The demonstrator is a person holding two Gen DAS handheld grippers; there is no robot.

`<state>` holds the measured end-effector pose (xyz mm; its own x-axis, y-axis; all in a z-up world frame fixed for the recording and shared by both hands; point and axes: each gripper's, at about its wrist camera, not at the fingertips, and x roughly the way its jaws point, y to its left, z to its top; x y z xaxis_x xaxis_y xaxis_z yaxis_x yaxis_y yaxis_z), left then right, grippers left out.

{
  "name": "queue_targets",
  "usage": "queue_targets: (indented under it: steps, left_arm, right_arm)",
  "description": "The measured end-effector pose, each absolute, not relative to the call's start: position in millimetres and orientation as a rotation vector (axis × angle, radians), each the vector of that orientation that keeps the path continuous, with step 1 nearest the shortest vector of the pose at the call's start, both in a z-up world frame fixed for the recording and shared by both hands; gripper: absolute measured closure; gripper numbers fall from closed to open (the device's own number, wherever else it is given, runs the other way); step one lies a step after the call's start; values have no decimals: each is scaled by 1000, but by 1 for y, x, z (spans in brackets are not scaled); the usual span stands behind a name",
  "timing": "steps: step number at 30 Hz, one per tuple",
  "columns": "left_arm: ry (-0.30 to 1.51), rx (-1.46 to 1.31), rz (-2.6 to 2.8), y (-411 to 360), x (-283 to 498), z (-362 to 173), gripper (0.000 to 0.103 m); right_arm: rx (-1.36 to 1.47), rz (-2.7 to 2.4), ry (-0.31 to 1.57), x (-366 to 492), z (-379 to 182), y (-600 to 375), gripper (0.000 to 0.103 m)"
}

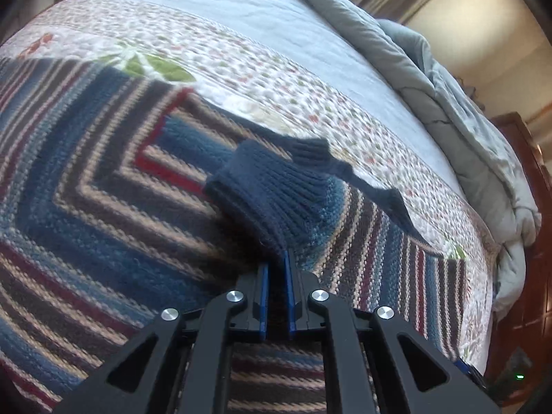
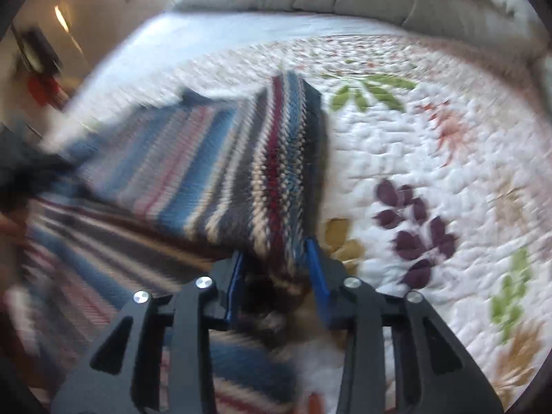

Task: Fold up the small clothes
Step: 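Grasp the folded cuff with the left tool, straighten it, then release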

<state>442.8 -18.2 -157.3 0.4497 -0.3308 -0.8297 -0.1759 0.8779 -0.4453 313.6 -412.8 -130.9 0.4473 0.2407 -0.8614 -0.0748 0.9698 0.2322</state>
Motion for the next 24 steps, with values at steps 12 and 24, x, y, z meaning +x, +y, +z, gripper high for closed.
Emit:
queue_targets:
  steps: [12,24]
  left_arm:
    - [1107,-443,-91,-20,447,-168,93]
    - [1146,-434,-101,-15,439,-165,72]
  right_arm:
    - [334,281,1138,349,-135,-394,65]
    - [231,137,1197,352,-141,-384,71]
